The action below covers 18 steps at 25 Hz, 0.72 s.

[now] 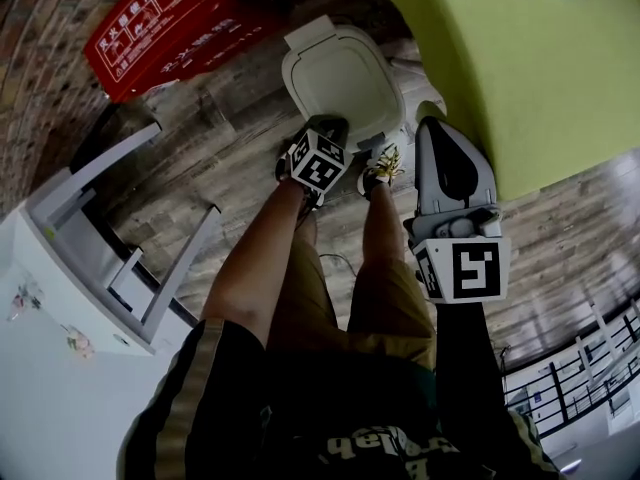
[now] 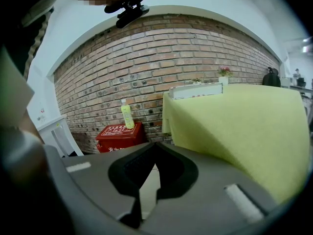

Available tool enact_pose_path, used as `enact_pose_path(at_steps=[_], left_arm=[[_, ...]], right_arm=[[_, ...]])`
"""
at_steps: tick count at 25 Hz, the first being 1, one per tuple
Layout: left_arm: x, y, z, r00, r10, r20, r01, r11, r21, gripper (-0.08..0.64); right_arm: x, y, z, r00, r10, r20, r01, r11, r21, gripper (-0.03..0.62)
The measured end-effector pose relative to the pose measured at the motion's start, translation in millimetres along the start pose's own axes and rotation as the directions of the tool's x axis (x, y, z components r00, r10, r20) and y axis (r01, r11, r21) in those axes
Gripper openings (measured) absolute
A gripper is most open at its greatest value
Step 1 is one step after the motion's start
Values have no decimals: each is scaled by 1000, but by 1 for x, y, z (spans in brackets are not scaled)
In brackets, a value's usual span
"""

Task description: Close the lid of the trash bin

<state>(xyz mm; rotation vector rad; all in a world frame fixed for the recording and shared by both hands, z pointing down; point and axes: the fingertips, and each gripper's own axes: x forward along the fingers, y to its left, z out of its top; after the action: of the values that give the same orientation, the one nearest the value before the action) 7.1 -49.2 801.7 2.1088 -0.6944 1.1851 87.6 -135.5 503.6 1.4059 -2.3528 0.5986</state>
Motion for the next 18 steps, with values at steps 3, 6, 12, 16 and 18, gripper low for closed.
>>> enact_pose_path(at_steps=[3,6,12,16,18], left_arm=[[0,2,-1,1000,9,-1,-9,1000,-2,8],[0,3,-2,1000,20,1,-20,1000,-6,8],[0,3,-1,999,40,29,-38,998,-52,8],[-1,3,-1,998,50,50,-46,997,-64,8],[-1,3,-1,998,51,47,-49,997,-55,8]], right_arm=[[1,1,-1,1000,1,1,-1,1000,2,13],[0,1,-1,1000,5,2,-5,1000,10,12],[1,1,0,1000,8,1,-8,1000,12,13],[2,2,-1,1000,12,-4,-12,1000,4,12],[3,2,-1,1000,12,-3,-12,1000,3,12]])
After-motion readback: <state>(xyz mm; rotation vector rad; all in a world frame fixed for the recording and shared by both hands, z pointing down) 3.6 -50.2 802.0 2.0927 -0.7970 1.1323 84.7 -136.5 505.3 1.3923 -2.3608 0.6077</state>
